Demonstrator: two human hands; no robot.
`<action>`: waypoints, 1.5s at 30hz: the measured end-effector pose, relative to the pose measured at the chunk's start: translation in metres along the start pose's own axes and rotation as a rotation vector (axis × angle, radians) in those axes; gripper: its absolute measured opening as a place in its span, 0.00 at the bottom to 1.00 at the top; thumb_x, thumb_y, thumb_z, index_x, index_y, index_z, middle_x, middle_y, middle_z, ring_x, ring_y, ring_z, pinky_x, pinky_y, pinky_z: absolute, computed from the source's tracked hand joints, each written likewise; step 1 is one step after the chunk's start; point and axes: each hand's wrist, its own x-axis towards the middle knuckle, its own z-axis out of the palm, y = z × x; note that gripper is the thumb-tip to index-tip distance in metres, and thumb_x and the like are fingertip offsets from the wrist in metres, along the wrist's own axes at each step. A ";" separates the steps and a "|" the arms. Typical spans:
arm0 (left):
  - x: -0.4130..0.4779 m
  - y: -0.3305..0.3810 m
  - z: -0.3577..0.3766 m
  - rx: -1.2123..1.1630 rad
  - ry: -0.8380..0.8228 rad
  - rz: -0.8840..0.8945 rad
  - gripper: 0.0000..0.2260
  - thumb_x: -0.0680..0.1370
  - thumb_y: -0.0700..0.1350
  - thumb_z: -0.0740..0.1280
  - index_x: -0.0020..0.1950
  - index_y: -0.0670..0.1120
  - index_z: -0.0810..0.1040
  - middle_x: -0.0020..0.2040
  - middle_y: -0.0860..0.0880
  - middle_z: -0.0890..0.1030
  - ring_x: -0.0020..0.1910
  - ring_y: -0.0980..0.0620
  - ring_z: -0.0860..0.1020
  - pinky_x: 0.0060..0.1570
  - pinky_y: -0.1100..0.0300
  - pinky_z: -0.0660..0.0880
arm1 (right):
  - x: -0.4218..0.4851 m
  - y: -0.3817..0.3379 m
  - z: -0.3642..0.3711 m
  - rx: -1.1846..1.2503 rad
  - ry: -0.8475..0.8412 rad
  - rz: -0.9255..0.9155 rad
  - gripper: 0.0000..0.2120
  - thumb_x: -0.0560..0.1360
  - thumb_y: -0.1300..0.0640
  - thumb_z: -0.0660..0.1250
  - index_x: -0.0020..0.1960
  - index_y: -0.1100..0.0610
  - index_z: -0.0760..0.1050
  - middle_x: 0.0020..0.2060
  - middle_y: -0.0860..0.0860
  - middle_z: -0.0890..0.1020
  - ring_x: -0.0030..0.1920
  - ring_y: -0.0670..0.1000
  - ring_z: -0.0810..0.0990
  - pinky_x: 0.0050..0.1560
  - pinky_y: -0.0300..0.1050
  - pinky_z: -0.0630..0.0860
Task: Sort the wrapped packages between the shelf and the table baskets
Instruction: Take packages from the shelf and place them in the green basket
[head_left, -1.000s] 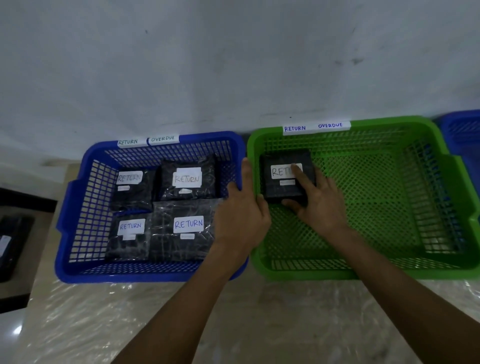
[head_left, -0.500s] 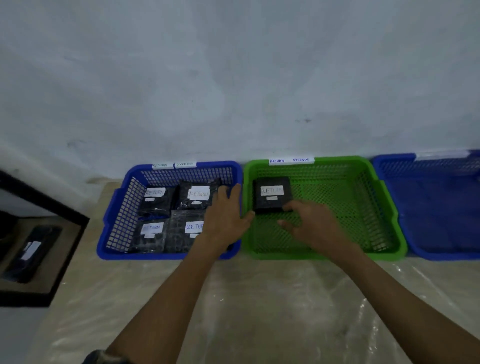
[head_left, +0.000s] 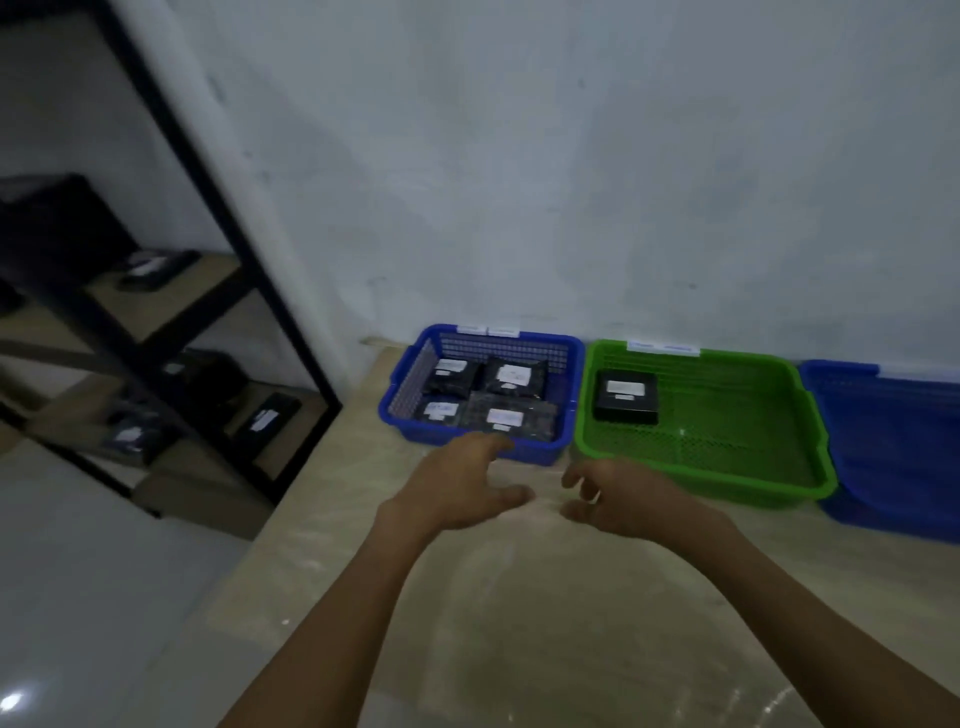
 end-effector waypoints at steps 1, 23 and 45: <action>-0.014 -0.009 -0.004 0.002 0.003 -0.023 0.29 0.72 0.62 0.70 0.69 0.52 0.70 0.65 0.51 0.74 0.61 0.53 0.74 0.57 0.58 0.73 | -0.003 -0.014 0.004 -0.001 -0.007 -0.016 0.18 0.74 0.42 0.67 0.60 0.49 0.74 0.52 0.49 0.81 0.51 0.51 0.79 0.50 0.42 0.73; -0.311 -0.311 -0.085 -0.015 0.053 -0.149 0.27 0.73 0.63 0.67 0.67 0.50 0.72 0.61 0.50 0.76 0.59 0.51 0.74 0.56 0.52 0.75 | -0.031 -0.383 0.154 -0.076 -0.183 -0.174 0.21 0.75 0.43 0.66 0.65 0.48 0.70 0.57 0.50 0.79 0.53 0.49 0.77 0.52 0.41 0.73; -0.308 -0.649 -0.242 -0.081 0.136 -0.297 0.24 0.75 0.59 0.68 0.66 0.48 0.74 0.59 0.51 0.79 0.55 0.53 0.76 0.51 0.60 0.73 | 0.216 -0.697 0.198 -0.168 -0.271 -0.343 0.22 0.74 0.43 0.66 0.64 0.52 0.70 0.58 0.53 0.77 0.55 0.53 0.75 0.53 0.48 0.74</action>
